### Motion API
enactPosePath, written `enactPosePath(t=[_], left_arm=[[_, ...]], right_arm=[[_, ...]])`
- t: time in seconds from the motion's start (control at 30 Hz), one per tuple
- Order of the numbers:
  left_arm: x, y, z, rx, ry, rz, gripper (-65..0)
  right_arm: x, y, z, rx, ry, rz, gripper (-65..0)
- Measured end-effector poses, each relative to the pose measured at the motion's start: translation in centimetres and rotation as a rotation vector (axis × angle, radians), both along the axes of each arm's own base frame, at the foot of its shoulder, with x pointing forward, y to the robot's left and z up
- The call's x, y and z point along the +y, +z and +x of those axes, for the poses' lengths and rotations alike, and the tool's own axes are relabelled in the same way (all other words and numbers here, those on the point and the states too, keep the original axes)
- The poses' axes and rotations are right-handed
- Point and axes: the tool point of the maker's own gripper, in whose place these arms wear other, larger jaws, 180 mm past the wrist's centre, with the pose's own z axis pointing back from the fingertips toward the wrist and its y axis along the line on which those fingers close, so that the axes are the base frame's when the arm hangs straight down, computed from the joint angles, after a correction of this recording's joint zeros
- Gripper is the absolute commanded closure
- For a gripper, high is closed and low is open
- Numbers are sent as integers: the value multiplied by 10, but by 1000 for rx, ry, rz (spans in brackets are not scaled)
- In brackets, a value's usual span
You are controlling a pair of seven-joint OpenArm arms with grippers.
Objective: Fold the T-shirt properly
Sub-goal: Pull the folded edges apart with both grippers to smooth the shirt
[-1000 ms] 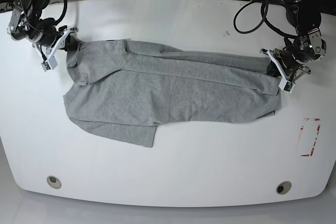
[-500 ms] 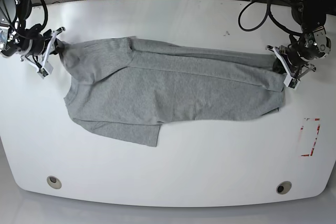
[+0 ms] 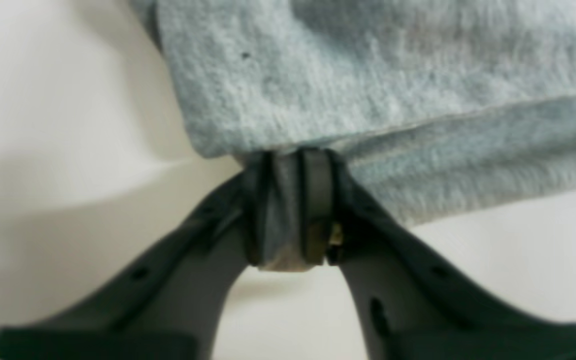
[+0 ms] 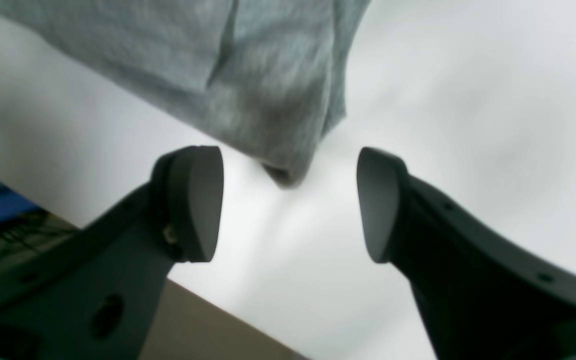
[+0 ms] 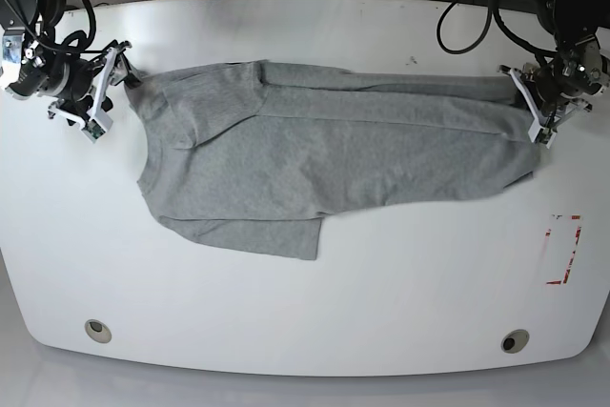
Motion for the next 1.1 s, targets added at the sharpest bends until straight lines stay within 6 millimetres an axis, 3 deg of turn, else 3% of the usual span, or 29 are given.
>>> enactPosePath(t=[0.2,0.47,0.6,0.8,0.97,1.1], left_arm=[[12,31,3,-51,41,59,-322],[18,41,3,-61,53,88,-338],[18,30,0,-33,63,64,-335],[16,12,-5,-24,72,19,-332],[-3,-2,-4,-45,42,-45,-332],[-3,-6,-10,-34,42,-49,-332]], right_arm=[[14,7,0,-74,-94,73,-392],[43,-13,-4,-54,-158,196,-393],[20,-28,-2,-29,-217,105,-393],[19,-34,7,-58,-231,46,-387],[11,-43,10,-56,-254,-2,-382],[15,-54,3,-21,-265,14,-246]])
